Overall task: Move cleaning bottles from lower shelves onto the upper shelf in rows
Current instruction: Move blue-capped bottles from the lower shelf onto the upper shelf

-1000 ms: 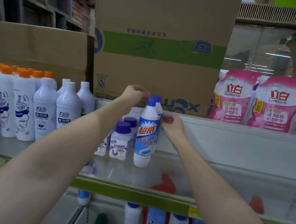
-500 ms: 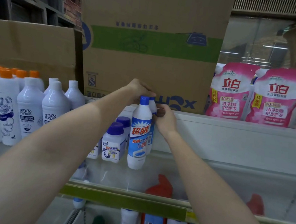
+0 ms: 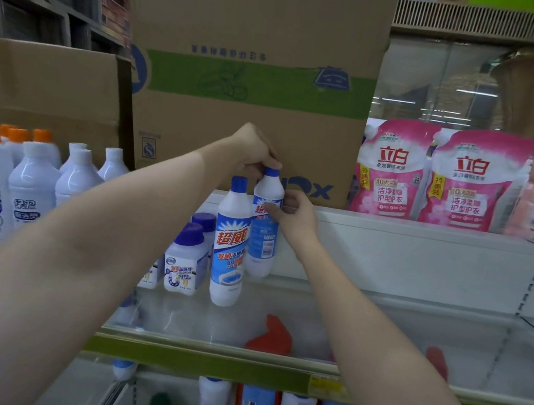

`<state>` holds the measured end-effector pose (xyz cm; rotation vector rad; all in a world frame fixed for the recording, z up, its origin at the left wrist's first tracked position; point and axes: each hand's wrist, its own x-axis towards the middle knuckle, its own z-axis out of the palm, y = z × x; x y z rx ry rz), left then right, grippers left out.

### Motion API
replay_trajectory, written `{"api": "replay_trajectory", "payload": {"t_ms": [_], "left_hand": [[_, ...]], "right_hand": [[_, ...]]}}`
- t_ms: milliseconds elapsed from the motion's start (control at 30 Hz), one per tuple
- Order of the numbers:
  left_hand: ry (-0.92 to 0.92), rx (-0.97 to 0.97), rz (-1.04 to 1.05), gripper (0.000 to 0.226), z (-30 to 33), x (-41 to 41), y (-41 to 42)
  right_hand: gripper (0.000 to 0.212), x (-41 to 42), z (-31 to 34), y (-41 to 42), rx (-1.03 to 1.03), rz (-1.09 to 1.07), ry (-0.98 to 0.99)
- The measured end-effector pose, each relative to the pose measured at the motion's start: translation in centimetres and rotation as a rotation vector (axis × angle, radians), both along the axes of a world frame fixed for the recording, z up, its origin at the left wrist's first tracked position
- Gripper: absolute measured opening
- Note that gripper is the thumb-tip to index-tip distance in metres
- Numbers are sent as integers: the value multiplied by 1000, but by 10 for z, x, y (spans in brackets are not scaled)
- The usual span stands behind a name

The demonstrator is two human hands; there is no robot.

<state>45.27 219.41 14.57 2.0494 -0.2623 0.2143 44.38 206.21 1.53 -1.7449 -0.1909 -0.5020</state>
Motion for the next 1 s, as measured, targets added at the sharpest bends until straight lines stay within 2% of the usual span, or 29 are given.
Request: {"api": "replay_trajectory", "payload": {"t_ms": [100,300,500,600,767,900,1000], "left_hand": [[-44,-5,29,19,4,-8,-16],[-100,-132,18,19,-2,-27,-45],[-101,-260,-88,29,-25,-55,-43],[-60,-300,-131,33,-33,-68,-34],[69,-330,-276,48,-50,-90,-9],[133,-421,-391,38,-72,-115,16],[192,-513,-308,28,-105,-129,31]], "right_hand": [[51,-8,1,-15,24,11,-19],[64,-32,-5,-42,65,32,-20],[46,-69,-9,-47,153,15,-30],[41,-90,-10,-39,217,8,-23],[50,-129,-12,-13,255,19,6],[58,-160,-29,13,264,44,108],[72,-188,-60,40,332,89,220]]}}
